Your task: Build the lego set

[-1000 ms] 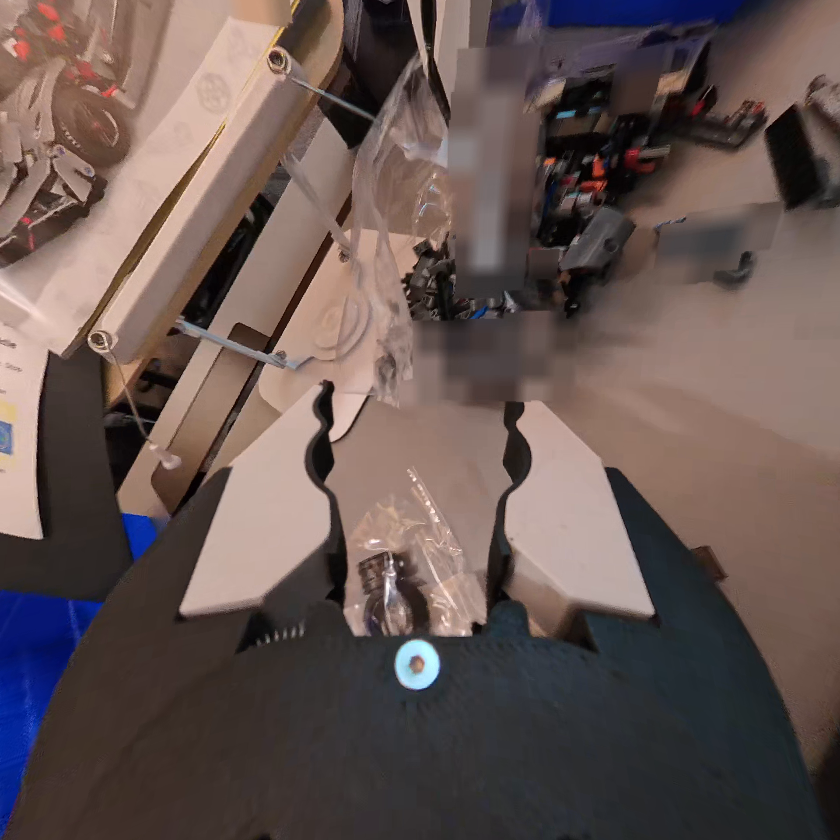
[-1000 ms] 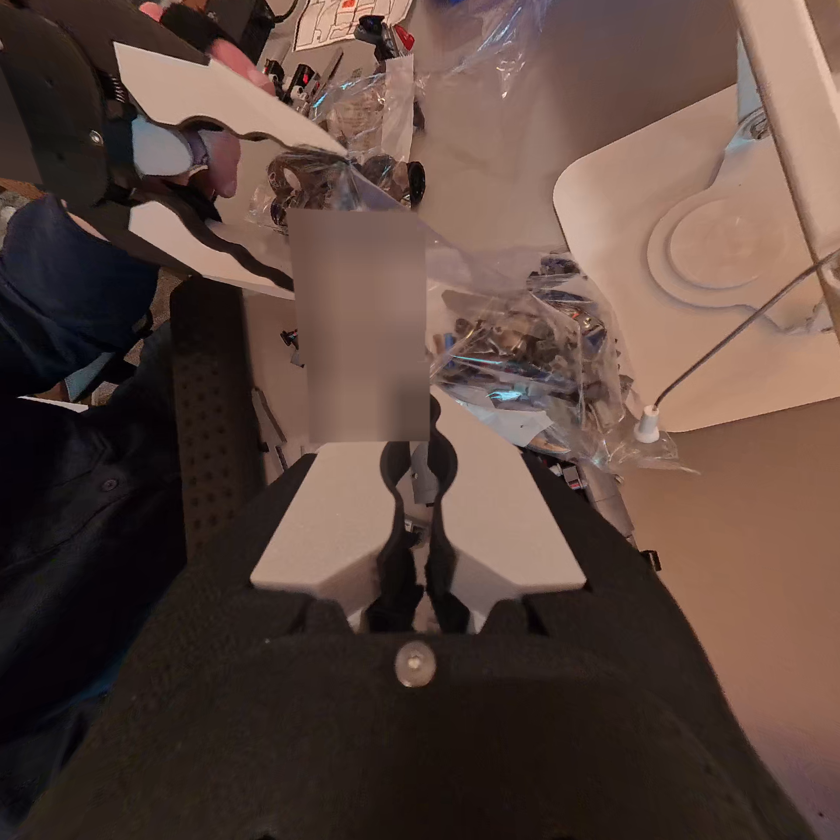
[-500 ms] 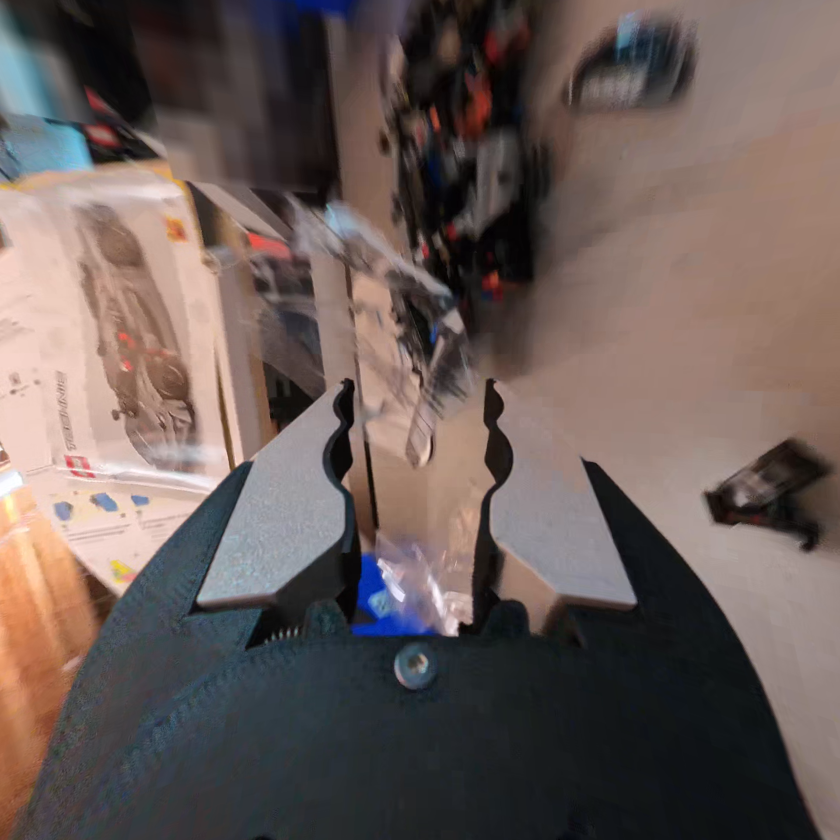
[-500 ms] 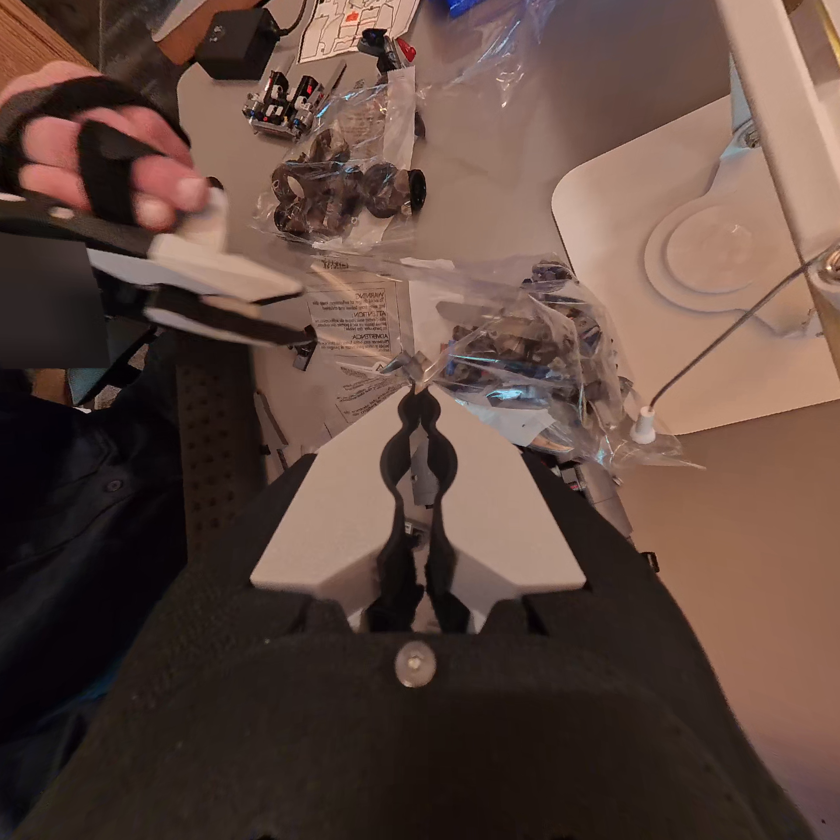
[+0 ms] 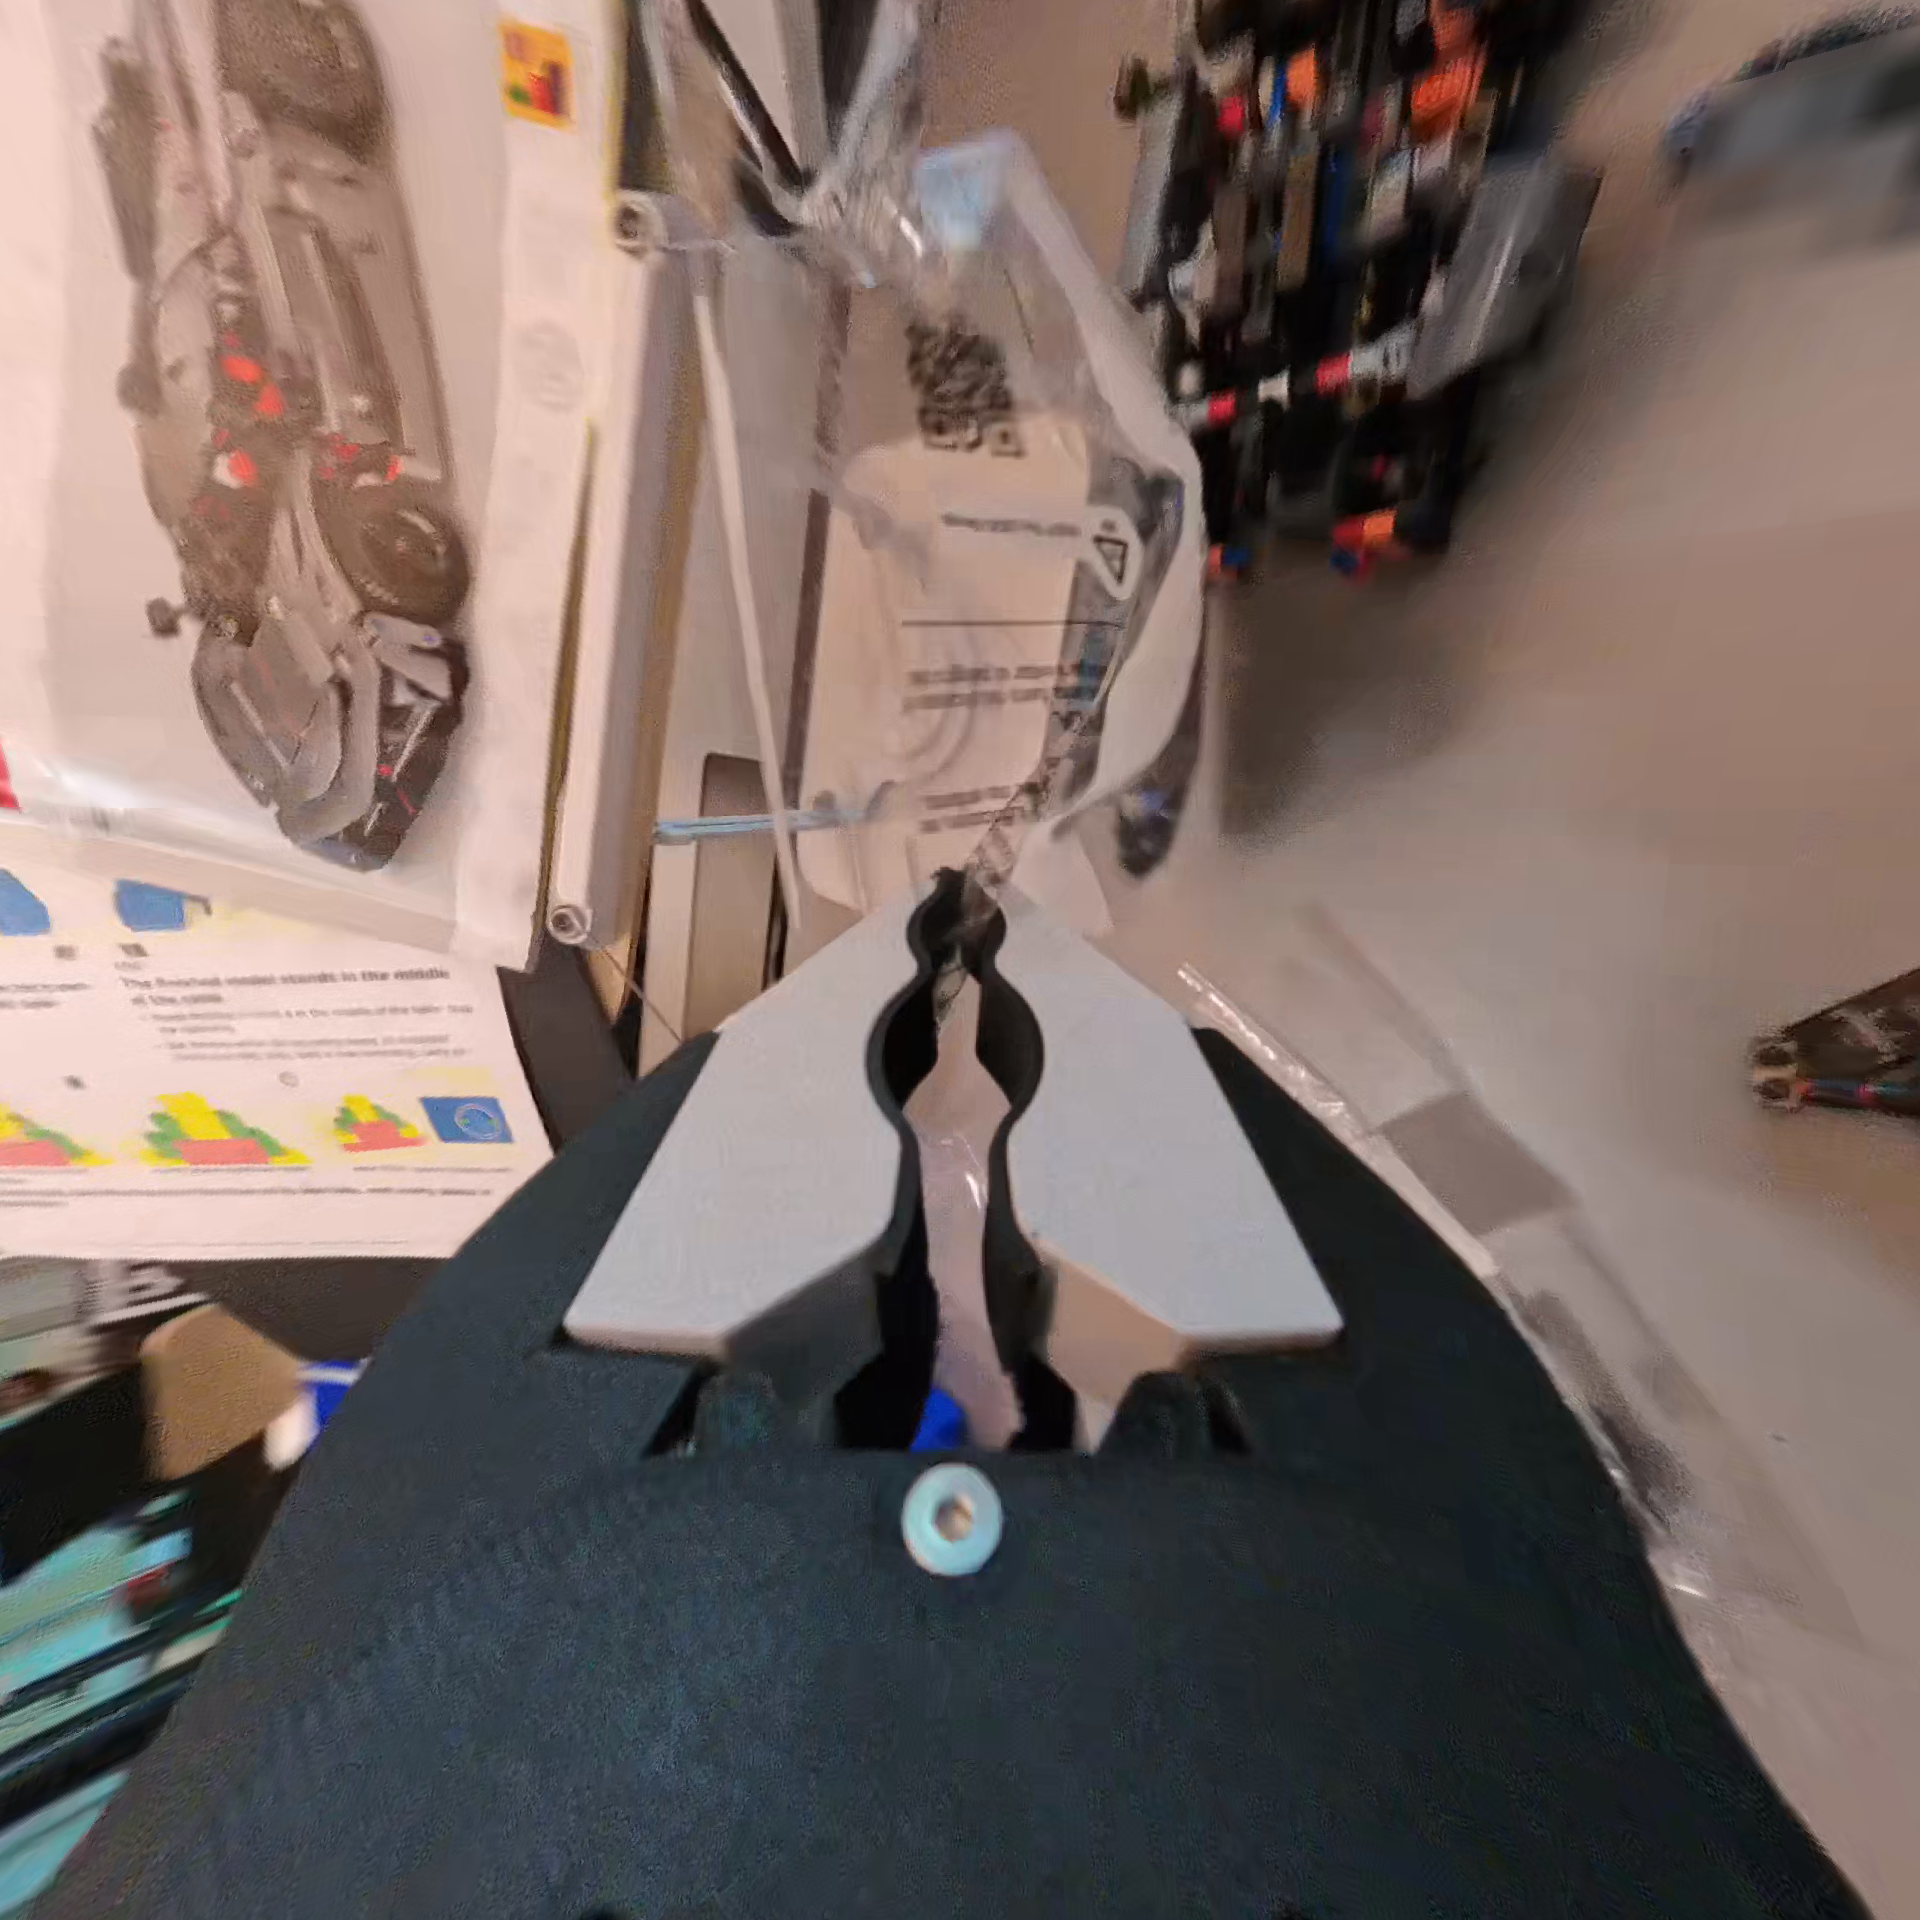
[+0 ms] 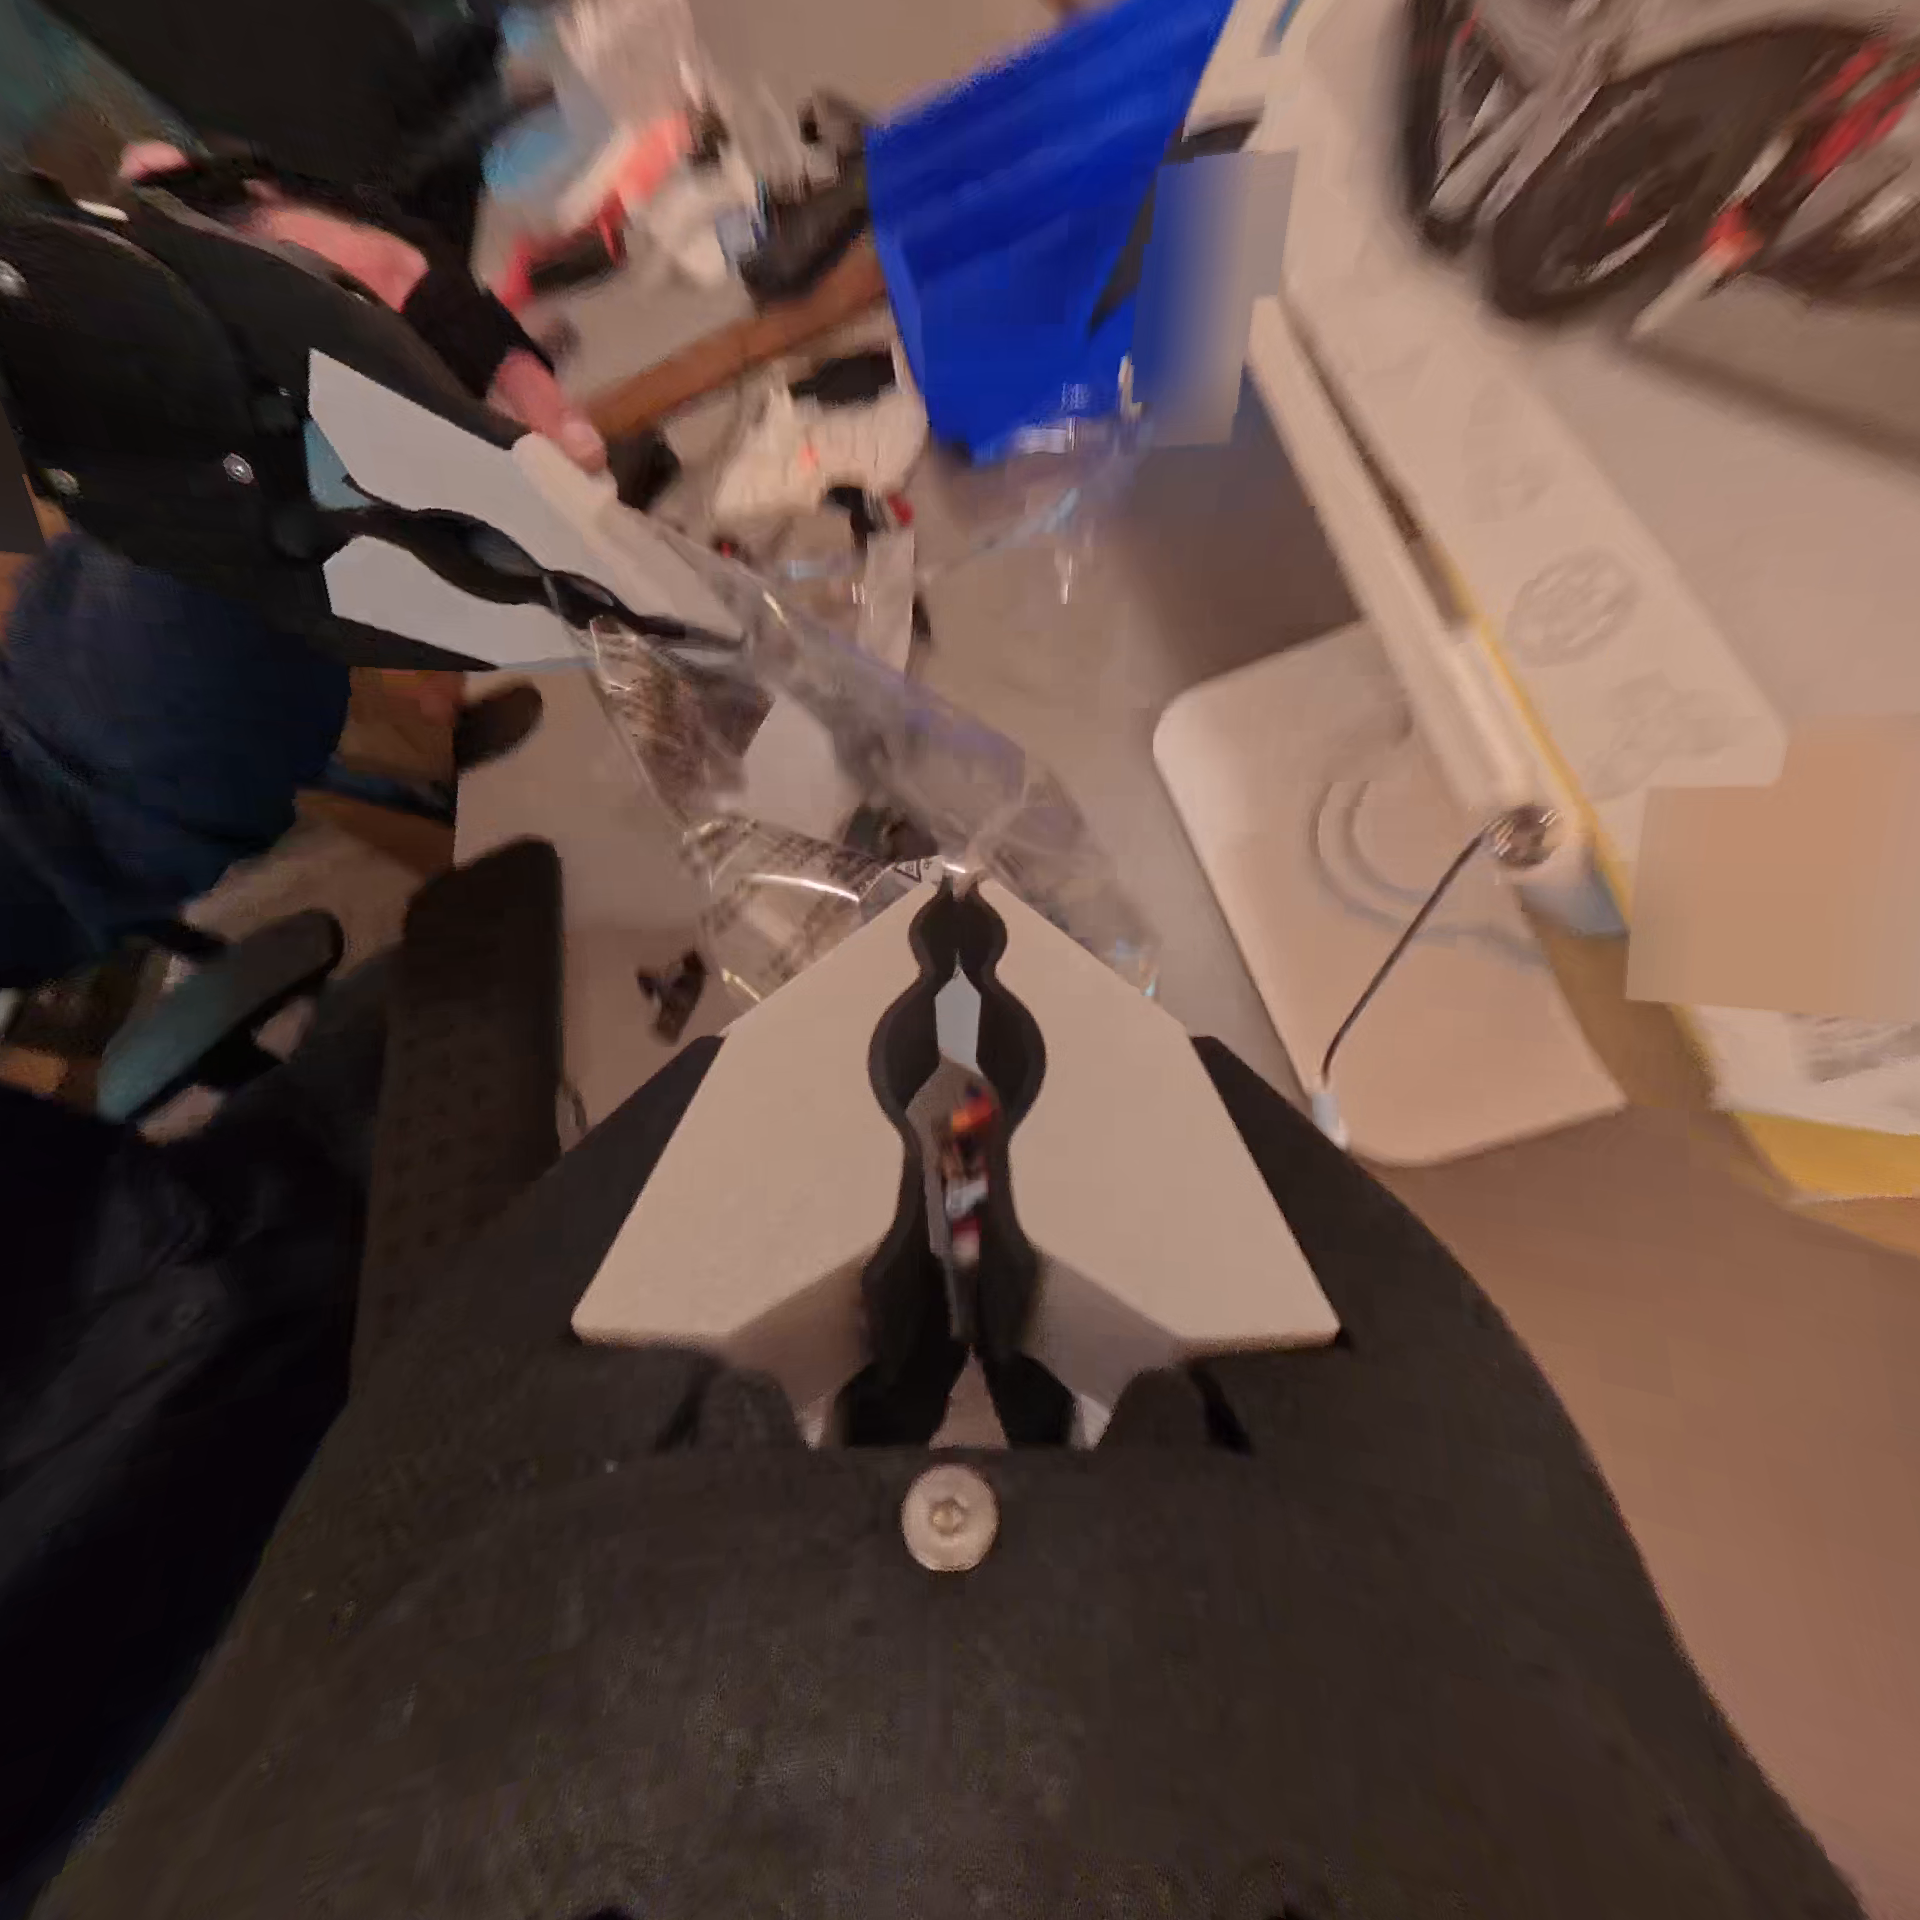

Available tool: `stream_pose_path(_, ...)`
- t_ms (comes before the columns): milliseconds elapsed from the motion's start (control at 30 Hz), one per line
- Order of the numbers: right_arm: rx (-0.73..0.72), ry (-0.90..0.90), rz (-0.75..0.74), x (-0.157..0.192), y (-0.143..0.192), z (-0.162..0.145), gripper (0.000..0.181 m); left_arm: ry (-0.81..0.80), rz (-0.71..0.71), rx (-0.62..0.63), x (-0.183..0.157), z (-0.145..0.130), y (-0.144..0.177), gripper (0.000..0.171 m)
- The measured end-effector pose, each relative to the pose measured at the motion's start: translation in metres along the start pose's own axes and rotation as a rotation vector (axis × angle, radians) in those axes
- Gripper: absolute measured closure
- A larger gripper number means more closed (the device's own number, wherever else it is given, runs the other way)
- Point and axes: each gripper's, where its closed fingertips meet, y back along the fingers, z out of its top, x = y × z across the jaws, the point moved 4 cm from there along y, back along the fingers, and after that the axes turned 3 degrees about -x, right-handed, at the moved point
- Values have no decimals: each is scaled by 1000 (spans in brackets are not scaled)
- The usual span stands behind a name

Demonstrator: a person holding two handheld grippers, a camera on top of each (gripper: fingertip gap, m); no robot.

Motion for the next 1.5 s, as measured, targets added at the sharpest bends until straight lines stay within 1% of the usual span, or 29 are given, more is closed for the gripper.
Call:
stream_pose_path(33, -50, -49, 45, -7, -4, 2, 181, 49, -13, -12, 10, -4, 1, 171)
stream_pose_path(67, -65, -94, 85, -11, -11, 0, 181, 94, -82, 50, 12, -20, -5, 171)
stream_pose_path(100, -52, -98, 81, -12, -18, -2, 181, 115, -142, 97, 9, -29, -9, 171)
stream_pose_path(167, -28, -20, 11, -8, -24, 2, 181, 85, -121, 107, 8, -29, -3, 171)
stream_pose_path(200, -48, 6, -4, -6, -25, 8, 181, 77, -96, 140, 9, -32, 0, 171)
stream_pose_path(233, -89, 16, -19, -5, -25, 13, 181, 79, -42, 144, 15, -33, 3, 171)
stream_pose_path(300, -139, 11, -18, -4, -25, 19, 181, 114, -6, 90, 19, -23, 17, 171)
stream_pose_path(333, -117, 6, -17, -5, -28, 16, 181, 128, 1, 94, 19, -22, 19, 171)
stream_pose_path(400, -36, -12, -56, -15, -39, 3, 181, 136, -114, 177, 2, -33, 7, 171)
stream_pose_path(433, -9, -27, -78, -21, -43, -3, 181, 108, -96, 190, -1, -35, 1, 171)
stream_pose_path(500, 19, -31, -118, -29, -49, -9, 181, 154, -173, 163, -17, -30, -7, 171)
stream_pose_path(567, 31, -50, -145, -36, -52, -14, 181, 198, -135, 171, -14, -32, -13, 171)
stream_pose_path(633, 40, -51, -183, -38, -49, -12, 181, 284, -166, 162, -13, -32, -17, 171)
stream_pose_path(700, 41, -18, -234, -38, -39, -8, 165, 265, -128, 174, -12, -33, -20, 171)
stream_pose_path(733, 35, -10, -244, -37, -32, -5, 157, 244, -137, 179, -15, -33, -21, 171)
stream_pose_path(800, -9, 64, -313, -30, -13, 9, 151, 220, -120, 200, -19, -36, -23, 171)
stream_pose_path(867, -11, 180, -392, -11, 5, 22, 145, 246, -117, 188, -20, -37, -23, 171)
stream_pose_path(900, 5, 236, -400, 3, 11, 25, 145, 259, -118, 176, -21, -37, -23, 171)
stream_pose_path(933, 27, 287, -368, 21, 12, 26, 146, 258, -103, 167, -21, -38, -23, 171)
stream_pose_path(967, 58, 326, -297, 43, 9, 23, 149, 270, -99, 156, -22, -40, -23, 171)
stream_pose_path(1033, 133, 380, -101, 89, -9, 9, 150, 302, -89, 111, -21, -39, -24, 171)
stream_pose_path(1100, 177, 454, -40, 118, -30, -8, 147, 305, -67, 101, -20, -41, -26, 171)
stream_pose_path(1133, 193, 480, 3, 132, -41, -20, 149, 324, -62, 85, -20, -40, -28, 171)
stream_pose_path(1200, 239, 462, 107, 155, -65, -50, 153, 344, -57, 46, -21, -38, -33, 171)
stream_pose_path(1233, 285, 453, 131, 160, -80, -68, 152, 348, -54, 41, -22, -39, -35, 171)
stream_pose_path(1333, 475, 417, 119, 154, -115, -124, 147, 326, -57, -11, -30, -37, -42, 171)
stream_pose_path(1367, 513, 403, 137, 155, -120, -139, 146, 310, -71, -18, -34, -35, -44, 171)
stream_pose_path(1433, 573, 400, 139, 155, -119, -163, 147, 296, -92, -27, -43, -33, -48, 171)
stream_pose_path(1500, 597, 408, 98, 150, -114, -176, 148, 286, -124, -47, -51, -29, -51, 171)
